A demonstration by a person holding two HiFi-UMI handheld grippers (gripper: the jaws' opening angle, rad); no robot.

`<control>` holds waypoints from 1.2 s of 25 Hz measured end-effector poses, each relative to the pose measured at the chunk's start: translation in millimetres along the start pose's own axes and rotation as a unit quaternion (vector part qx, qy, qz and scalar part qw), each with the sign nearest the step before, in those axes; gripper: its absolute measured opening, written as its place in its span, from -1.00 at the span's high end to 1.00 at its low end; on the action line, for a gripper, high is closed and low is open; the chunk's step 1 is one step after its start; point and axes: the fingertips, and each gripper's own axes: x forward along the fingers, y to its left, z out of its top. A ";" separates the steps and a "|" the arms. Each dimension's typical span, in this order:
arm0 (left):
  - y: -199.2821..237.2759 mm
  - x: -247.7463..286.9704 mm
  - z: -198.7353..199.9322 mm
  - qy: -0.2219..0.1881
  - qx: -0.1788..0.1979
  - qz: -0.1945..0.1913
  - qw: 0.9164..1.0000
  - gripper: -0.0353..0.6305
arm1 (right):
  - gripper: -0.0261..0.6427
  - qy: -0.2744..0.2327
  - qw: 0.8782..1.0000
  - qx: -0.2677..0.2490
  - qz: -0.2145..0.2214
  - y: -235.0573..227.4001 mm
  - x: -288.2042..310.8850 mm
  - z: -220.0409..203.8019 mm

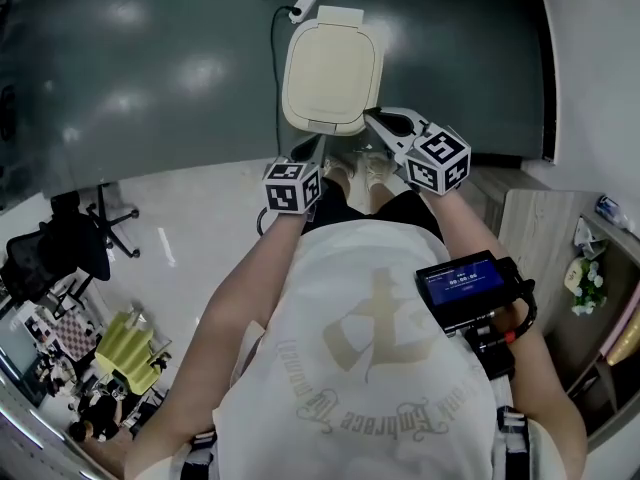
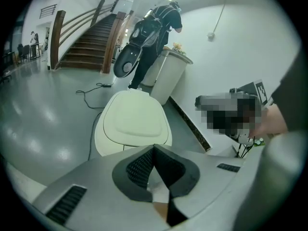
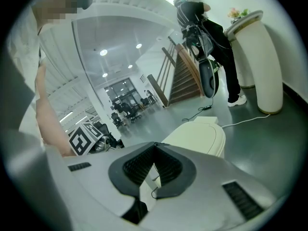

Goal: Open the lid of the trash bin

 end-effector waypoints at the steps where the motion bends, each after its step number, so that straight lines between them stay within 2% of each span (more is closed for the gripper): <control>1: 0.3 3.3 -0.1 0.004 0.003 0.002 1.000 0.85 | 0.91 -0.001 1.000 0.001 -0.002 -2.3 -1.4 -0.3; 15: 14.3 35.9 -11.4 0.064 0.024 0.037 0.997 0.85 | 0.91 -0.003 1.000 0.017 -0.013 -23.5 -14.0 -8.1; 22: 26.9 40.0 -15.9 0.084 0.017 0.035 0.996 0.85 | 0.91 0.000 1.000 0.020 -0.015 -28.0 -6.4 -4.0; 28: 27.4 41.6 -18.8 0.092 0.033 0.033 0.995 0.85 | 0.91 0.002 1.000 0.023 -0.018 -31.3 -7.0 -5.5; 30: 27.8 41.7 -19.1 0.096 0.050 0.039 0.993 0.85 | 0.91 0.003 1.000 0.024 -0.018 -31.8 -6.5 -6.9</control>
